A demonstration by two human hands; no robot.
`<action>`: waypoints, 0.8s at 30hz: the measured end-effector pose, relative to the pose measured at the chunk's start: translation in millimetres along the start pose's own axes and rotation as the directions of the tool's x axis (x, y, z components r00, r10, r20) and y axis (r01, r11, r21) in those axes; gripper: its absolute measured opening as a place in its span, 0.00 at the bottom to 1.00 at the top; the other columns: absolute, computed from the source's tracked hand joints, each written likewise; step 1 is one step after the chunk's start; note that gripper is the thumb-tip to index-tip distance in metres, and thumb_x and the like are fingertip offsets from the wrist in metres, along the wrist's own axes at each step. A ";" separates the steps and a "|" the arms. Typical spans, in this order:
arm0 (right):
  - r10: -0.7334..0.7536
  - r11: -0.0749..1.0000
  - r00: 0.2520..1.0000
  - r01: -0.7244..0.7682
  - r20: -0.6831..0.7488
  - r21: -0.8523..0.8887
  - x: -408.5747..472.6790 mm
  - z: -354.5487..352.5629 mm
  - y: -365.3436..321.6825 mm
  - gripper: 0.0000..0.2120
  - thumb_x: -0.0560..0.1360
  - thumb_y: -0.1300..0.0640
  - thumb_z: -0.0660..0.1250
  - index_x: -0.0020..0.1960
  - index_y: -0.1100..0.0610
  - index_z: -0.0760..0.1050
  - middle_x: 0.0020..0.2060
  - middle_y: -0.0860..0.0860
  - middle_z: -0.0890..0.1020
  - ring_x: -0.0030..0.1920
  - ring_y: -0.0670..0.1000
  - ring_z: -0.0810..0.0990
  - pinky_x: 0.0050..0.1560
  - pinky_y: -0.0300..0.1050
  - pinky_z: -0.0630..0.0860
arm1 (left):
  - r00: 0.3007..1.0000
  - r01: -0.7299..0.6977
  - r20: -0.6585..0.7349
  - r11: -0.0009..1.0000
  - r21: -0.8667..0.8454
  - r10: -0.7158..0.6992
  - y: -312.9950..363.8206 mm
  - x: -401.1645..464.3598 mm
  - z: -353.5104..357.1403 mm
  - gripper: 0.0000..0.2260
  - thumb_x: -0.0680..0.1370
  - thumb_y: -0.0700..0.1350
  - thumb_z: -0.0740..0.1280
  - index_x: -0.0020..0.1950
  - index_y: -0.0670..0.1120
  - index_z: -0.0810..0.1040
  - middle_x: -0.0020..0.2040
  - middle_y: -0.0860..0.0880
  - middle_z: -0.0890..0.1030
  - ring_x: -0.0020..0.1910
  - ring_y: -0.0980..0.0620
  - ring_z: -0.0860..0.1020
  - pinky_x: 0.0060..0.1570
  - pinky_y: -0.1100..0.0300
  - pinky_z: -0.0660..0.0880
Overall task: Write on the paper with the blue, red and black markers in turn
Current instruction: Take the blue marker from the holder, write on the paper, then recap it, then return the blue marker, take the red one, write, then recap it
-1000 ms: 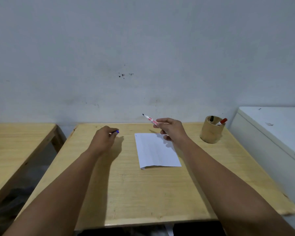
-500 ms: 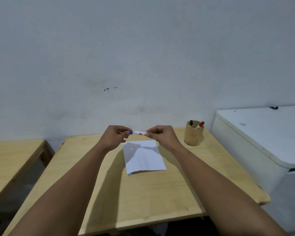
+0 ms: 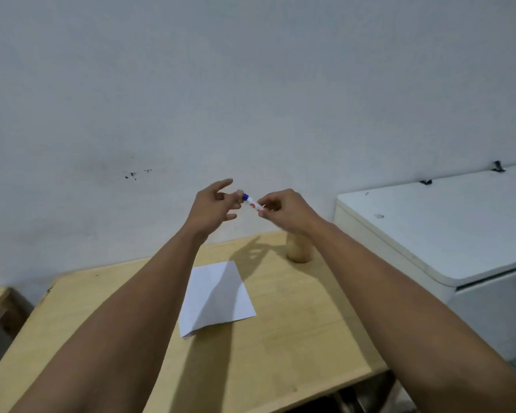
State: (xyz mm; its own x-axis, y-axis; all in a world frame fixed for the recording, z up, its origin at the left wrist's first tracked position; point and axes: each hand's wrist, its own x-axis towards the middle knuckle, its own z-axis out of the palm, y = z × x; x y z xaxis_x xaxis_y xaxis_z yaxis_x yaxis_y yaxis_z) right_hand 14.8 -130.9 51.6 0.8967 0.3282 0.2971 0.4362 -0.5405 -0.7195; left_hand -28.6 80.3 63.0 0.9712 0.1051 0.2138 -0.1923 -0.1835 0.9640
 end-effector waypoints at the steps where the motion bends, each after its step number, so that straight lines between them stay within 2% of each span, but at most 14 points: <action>1: -0.001 1.000 0.996 0.001 -0.089 0.007 6.9 -10.9 5.2 0.05 0.79 0.54 0.75 0.53 0.50 0.87 0.44 0.48 0.88 0.43 0.49 0.84 0.46 0.46 0.80 | 1.000 -0.012 -0.003 0.998 0.062 0.012 -3.7 7.0 13.6 0.26 0.78 0.51 0.74 0.74 0.49 0.73 0.54 0.45 0.86 0.54 0.49 0.85 0.50 0.54 0.84; 3: 0.041 0.998 0.967 -0.030 -0.252 0.048 19.0 -31.0 18.1 0.01 0.78 0.54 0.75 0.49 0.50 0.84 0.45 0.45 0.87 0.47 0.47 0.85 0.46 0.41 0.79 | 0.999 -0.022 0.043 0.962 0.272 0.011 -21.4 18.1 39.7 0.32 0.76 0.56 0.75 0.77 0.51 0.70 0.60 0.49 0.83 0.58 0.49 0.82 0.53 0.53 0.81; 5: 0.092 0.996 0.948 -0.087 -0.304 0.031 28.1 -44.5 34.7 0.03 0.78 0.55 0.74 0.46 0.50 0.81 0.44 0.45 0.86 0.47 0.47 0.85 0.45 0.41 0.76 | 0.992 -0.012 0.119 0.905 0.426 -0.043 -44.3 26.6 63.6 0.40 0.72 0.59 0.77 0.80 0.53 0.66 0.67 0.49 0.78 0.65 0.48 0.78 0.59 0.55 0.76; 8: 0.180 0.980 0.941 -0.197 -0.285 -0.033 31.8 -48.1 62.2 0.07 0.75 0.57 0.73 0.41 0.48 0.77 0.37 0.43 0.83 0.40 0.46 0.82 0.42 0.44 0.74 | 0.974 0.011 0.190 0.869 0.495 -0.121 -71.8 39.0 96.7 0.49 0.68 0.58 0.81 0.83 0.53 0.59 0.76 0.47 0.71 0.74 0.46 0.71 0.70 0.49 0.71; 10: 0.226 0.967 0.935 -0.249 -0.273 -0.053 32.0 -44.9 76.1 0.06 0.73 0.56 0.72 0.40 0.48 0.76 0.34 0.43 0.83 0.35 0.44 0.82 0.40 0.44 0.75 | 0.960 0.032 0.227 0.869 0.494 -0.165 -84.1 46.0 114.6 0.53 0.66 0.57 0.82 0.84 0.53 0.57 0.79 0.48 0.68 0.76 0.46 0.68 0.72 0.48 0.70; 11: 0.245 0.963 0.933 -0.266 -0.264 -0.047 32.0 -43.5 79.6 0.03 0.71 0.55 0.71 0.41 0.49 0.77 0.35 0.44 0.85 0.35 0.46 0.84 0.41 0.46 0.78 | 0.954 0.042 0.239 0.873 0.487 -0.179 -88.8 48.5 121.7 0.53 0.66 0.56 0.83 0.84 0.53 0.57 0.79 0.49 0.68 0.76 0.46 0.68 0.71 0.50 0.70; 14: 0.265 0.952 0.932 -0.294 -0.245 -0.089 32.1 -44.1 83.7 0.05 0.68 0.55 0.71 0.44 0.50 0.80 0.38 0.46 0.87 0.43 0.52 0.87 0.52 0.54 0.83 | 0.950 0.025 0.262 0.880 0.474 -0.169 -99.0 54.5 138.0 0.43 0.65 0.53 0.83 0.76 0.51 0.67 0.71 0.51 0.77 0.67 0.49 0.76 0.64 0.51 0.76; 16: 0.250 0.952 0.939 -0.283 -0.236 -0.120 30.7 -45.9 85.2 0.04 0.68 0.55 0.71 0.43 0.50 0.80 0.37 0.45 0.86 0.44 0.52 0.86 0.53 0.56 0.83 | 0.956 0.011 0.260 0.898 0.439 -0.139 -101.5 55.1 145.6 0.37 0.66 0.52 0.83 0.71 0.51 0.70 0.64 0.53 0.80 0.61 0.50 0.79 0.60 0.52 0.78; 21: 0.293 0.919 0.944 -0.323 -0.154 -0.228 24.6 -42.5 90.2 0.04 0.73 0.54 0.71 0.41 0.47 0.77 0.37 0.44 0.84 0.45 0.53 0.84 0.57 0.57 0.80 | 0.973 -0.006 0.219 0.937 0.350 -0.076 -105.2 52.2 153.6 0.33 0.67 0.46 0.83 0.69 0.50 0.75 0.61 0.53 0.83 0.59 0.51 0.81 0.60 0.50 0.79; 24: 0.328 0.896 0.938 -0.345 -0.108 -0.279 18.1 -37.9 95.2 0.05 0.74 0.49 0.72 0.42 0.48 0.79 0.40 0.44 0.84 0.47 0.54 0.83 0.57 0.52 0.79 | 0.975 -0.003 0.208 0.939 0.344 -0.073 -105.0 50.1 153.9 0.33 0.67 0.47 0.83 0.69 0.50 0.75 0.60 0.53 0.83 0.59 0.51 0.81 0.59 0.52 0.79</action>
State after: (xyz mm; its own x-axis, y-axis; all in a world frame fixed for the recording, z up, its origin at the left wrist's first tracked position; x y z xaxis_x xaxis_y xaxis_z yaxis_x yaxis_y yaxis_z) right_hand 75.4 -205.7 12.2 0.9928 0.0471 0.1102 0.1022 -0.8137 -0.5723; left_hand 61.9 -45.6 -51.8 0.9906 -0.0875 0.1053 -0.1354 -0.5089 0.8501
